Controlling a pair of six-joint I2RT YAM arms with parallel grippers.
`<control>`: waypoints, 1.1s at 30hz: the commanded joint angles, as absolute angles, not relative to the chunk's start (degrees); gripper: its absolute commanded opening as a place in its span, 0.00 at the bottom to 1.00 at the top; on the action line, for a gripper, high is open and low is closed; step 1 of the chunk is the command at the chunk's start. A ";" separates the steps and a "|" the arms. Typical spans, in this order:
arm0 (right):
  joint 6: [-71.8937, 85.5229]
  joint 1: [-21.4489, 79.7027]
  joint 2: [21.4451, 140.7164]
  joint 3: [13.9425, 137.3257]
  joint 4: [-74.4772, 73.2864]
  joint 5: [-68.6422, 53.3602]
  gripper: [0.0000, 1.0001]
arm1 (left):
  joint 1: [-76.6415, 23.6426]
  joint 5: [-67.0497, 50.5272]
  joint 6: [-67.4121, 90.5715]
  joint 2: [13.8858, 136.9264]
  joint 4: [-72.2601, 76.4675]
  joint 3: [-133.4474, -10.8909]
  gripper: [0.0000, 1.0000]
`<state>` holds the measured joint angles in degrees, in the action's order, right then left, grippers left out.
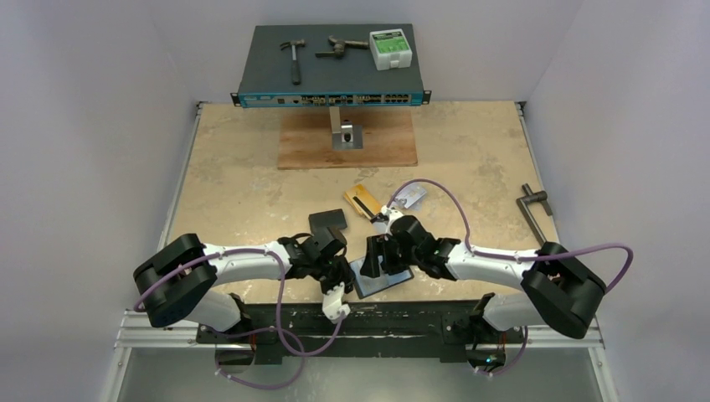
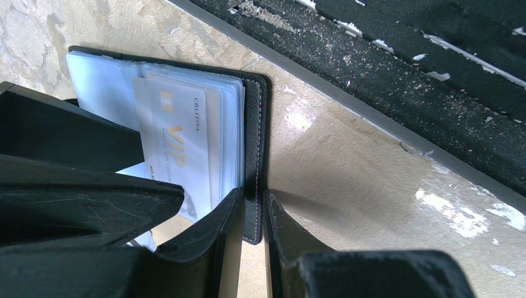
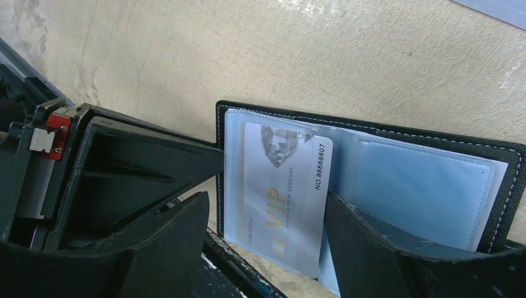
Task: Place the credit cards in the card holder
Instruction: Insert the credit card into the card holder.
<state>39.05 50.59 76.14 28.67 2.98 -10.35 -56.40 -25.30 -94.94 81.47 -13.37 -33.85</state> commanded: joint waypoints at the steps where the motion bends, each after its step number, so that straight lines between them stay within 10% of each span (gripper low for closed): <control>1: 39.65 52.06 75.24 30.05 3.65 -12.15 0.68 | -56.76 -27.51 -93.45 81.31 -11.85 -32.93 0.18; 33: 34.13 57.30 74.69 30.46 7.22 -15.93 0.86 | -56.79 -27.80 -85.06 77.02 8.42 -24.44 0.18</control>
<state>33.32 55.44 75.92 28.82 5.63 -10.59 -56.38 -25.65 -85.47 78.26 4.89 -24.47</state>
